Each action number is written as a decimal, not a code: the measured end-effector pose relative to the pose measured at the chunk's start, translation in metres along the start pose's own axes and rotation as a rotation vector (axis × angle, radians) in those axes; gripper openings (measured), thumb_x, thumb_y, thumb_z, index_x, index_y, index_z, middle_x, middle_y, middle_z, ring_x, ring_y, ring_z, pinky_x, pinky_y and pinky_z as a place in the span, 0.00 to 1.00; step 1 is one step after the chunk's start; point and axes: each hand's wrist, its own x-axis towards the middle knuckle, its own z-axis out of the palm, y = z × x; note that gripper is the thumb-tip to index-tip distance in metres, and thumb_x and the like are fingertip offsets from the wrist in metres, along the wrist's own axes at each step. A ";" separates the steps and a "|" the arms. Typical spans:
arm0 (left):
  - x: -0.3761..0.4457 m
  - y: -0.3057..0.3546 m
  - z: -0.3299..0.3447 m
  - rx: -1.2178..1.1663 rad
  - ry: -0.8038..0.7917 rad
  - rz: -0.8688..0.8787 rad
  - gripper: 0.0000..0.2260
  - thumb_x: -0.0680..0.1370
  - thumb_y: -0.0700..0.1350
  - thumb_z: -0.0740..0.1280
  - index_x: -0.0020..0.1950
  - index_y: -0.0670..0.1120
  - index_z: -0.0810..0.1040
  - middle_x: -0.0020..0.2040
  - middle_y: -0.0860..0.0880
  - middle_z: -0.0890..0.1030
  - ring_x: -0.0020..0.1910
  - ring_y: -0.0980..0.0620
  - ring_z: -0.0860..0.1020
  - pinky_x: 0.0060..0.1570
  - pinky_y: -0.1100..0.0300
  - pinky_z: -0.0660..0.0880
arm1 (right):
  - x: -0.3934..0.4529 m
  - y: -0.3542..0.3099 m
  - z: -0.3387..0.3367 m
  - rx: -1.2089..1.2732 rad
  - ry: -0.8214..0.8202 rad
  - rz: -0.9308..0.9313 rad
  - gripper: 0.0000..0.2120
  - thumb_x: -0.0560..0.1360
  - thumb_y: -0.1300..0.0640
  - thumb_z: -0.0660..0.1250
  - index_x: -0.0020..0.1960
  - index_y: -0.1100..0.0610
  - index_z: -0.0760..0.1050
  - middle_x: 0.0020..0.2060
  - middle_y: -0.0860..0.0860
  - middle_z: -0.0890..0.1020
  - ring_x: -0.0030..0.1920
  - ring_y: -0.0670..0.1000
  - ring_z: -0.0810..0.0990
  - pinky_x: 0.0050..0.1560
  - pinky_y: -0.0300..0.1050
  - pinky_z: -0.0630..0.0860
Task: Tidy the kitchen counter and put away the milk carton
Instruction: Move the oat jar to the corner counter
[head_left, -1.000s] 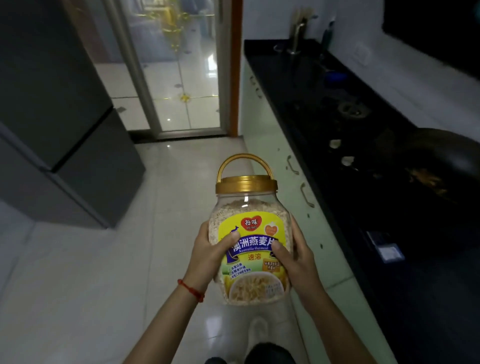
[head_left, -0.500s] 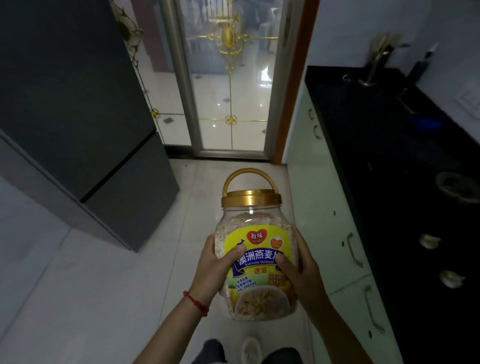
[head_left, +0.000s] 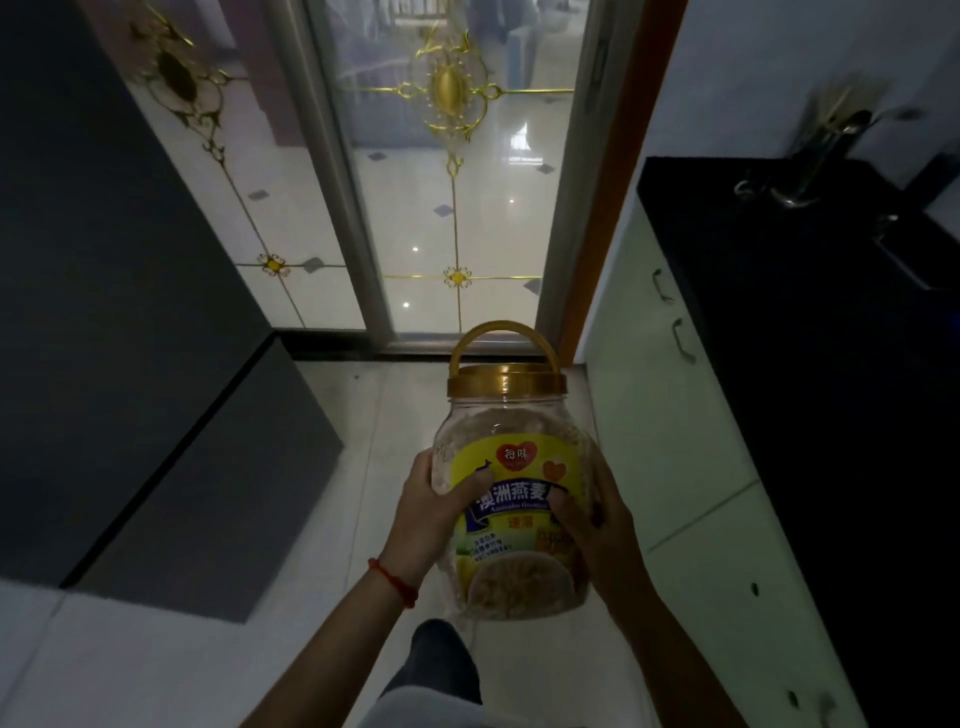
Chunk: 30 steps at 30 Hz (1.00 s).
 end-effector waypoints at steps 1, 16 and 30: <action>0.023 0.012 -0.002 0.008 -0.019 0.002 0.52 0.46 0.68 0.76 0.63 0.43 0.68 0.58 0.38 0.78 0.54 0.39 0.80 0.53 0.39 0.77 | 0.020 -0.007 0.003 0.004 0.014 -0.012 0.59 0.46 0.26 0.70 0.71 0.50 0.59 0.53 0.44 0.77 0.45 0.36 0.82 0.35 0.33 0.79; 0.297 0.099 0.107 0.113 -0.309 -0.024 0.52 0.44 0.69 0.74 0.62 0.46 0.67 0.56 0.43 0.79 0.49 0.47 0.82 0.39 0.61 0.80 | 0.268 -0.046 -0.085 0.072 0.257 -0.016 0.54 0.46 0.27 0.71 0.67 0.46 0.62 0.54 0.44 0.77 0.45 0.35 0.82 0.36 0.32 0.79; 0.479 0.170 0.252 0.136 -0.352 0.063 0.45 0.49 0.68 0.75 0.60 0.48 0.68 0.56 0.43 0.79 0.51 0.46 0.82 0.46 0.51 0.81 | 0.460 -0.108 -0.217 0.133 0.272 -0.012 0.55 0.50 0.31 0.74 0.71 0.48 0.60 0.60 0.52 0.77 0.54 0.50 0.82 0.44 0.44 0.81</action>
